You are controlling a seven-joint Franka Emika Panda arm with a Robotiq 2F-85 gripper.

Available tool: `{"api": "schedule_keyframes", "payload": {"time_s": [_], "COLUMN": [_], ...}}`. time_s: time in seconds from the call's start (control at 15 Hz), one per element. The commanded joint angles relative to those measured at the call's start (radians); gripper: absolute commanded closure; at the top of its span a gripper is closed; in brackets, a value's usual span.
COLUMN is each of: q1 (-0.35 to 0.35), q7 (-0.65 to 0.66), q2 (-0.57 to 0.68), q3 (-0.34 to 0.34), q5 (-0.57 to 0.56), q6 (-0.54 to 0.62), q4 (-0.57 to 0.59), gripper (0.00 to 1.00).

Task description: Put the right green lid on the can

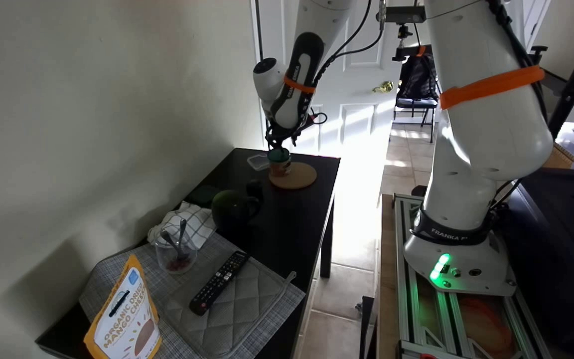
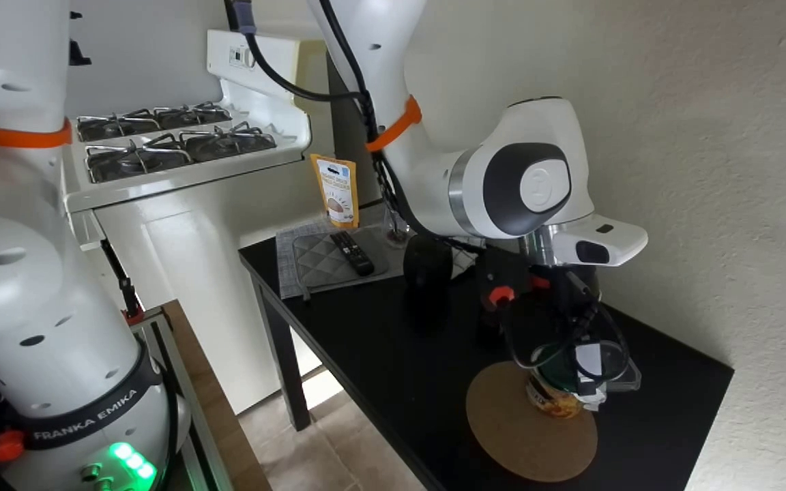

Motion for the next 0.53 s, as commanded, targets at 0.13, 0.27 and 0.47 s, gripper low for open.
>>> {"api": "schedule_keyframes", "payload": {"time_s": [0.13, 0.27, 0.47], "q1": [0.008, -0.051, -0.102], "q7": [-0.029, -0.157, -0.151], "q2": [-0.194, -0.292, -0.255], "q3": [0.002, 0.071, 0.133], "q5": [-0.062, -0.007, -0.024], "q6": [0.010, 0.046, 0.036], "q4": [-0.101, -0.169, -0.124], "gripper": [0.00, 0.00, 0.00]}}
